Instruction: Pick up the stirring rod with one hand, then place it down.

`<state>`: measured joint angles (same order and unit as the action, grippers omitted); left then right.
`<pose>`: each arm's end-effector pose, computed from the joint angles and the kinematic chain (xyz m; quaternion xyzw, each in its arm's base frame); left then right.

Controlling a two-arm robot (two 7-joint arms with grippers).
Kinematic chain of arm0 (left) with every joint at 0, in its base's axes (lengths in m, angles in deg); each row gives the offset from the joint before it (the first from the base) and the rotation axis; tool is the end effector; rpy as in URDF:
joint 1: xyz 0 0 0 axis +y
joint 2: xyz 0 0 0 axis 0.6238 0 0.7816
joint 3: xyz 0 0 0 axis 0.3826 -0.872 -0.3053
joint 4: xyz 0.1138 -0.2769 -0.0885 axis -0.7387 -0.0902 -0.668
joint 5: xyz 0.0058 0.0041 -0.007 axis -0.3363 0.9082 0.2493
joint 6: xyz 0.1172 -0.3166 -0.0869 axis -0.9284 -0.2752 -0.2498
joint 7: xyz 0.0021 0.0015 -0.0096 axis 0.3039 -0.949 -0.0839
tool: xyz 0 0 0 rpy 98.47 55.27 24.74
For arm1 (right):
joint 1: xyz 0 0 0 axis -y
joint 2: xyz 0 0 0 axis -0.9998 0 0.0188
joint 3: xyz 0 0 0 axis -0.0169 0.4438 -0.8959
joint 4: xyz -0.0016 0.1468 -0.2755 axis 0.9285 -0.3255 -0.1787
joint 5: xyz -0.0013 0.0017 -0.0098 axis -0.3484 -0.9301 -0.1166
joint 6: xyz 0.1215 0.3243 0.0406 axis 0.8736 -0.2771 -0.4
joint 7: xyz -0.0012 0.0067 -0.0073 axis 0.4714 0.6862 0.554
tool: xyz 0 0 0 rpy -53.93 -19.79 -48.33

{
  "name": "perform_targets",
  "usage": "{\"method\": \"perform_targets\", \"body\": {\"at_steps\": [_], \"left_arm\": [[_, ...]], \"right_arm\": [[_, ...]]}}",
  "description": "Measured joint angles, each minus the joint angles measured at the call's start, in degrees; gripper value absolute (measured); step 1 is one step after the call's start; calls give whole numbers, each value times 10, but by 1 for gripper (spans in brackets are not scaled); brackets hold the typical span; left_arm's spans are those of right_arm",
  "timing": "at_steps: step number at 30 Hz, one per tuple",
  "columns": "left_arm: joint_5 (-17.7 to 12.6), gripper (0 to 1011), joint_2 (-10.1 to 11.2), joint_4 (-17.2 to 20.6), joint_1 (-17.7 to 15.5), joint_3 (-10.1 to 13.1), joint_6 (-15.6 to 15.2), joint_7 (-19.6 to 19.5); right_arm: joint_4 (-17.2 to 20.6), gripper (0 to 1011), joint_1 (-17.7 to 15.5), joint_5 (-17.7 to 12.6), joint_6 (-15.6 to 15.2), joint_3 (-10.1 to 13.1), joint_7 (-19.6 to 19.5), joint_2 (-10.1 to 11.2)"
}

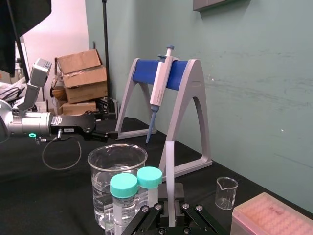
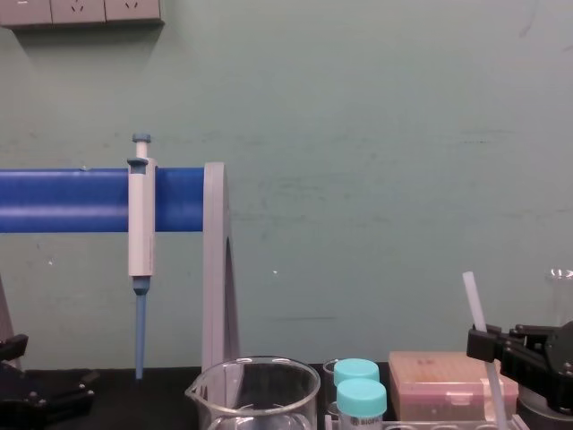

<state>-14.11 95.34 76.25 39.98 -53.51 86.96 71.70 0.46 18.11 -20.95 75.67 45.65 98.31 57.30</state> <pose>0.3991 0.0845 -0.3277 0.1414 -0.1324 0.5798 0.7914 0.4357 -0.1023 -0.3209 0.0174 -0.0487 -0.2948 0.9542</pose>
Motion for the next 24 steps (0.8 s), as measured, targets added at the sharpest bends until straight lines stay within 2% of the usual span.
{"method": "perform_targets", "body": {"at_steps": [3, 6, 11, 12, 13, 16, 19, 23, 24], "left_arm": [[0, 1000, 0, 0, 0, 0, 0, 0], [0, 1000, 0, 0, 0, 0, 0, 0], [0, 1000, 0, 0, 0, 0, 0, 0], [0, 1000, 0, 0, 0, 0, 0, 0], [0, 1000, 0, 0, 0, 0, 0, 0], [0, 1000, 0, 0, 0, 0, 0, 0], [0, 1000, 0, 0, 0, 0, 0, 0], [0, 1000, 0, 0, 0, 0, 0, 0], [0, 1000, 0, 0, 0, 0, 0, 0]], "right_arm": [[0, 74, 0, 0, 0, 0, 0, 0], [0, 153, 0, -1, 0, 0, 0, 0], [1, 311, 0, -1, 0, 0, 0, 0], [1, 372, 0, -1, 0, 0, 0, 1], [1, 372, 0, -1, -1, 0, 0, 1], [1, 490, 0, -1, -1, 0, 0, 1], [1, 554, 0, -1, -1, 0, 0, 1], [1, 731, 0, -1, -1, 0, 0, 1], [1, 731, 0, -1, -1, 0, 0, 1]]}}
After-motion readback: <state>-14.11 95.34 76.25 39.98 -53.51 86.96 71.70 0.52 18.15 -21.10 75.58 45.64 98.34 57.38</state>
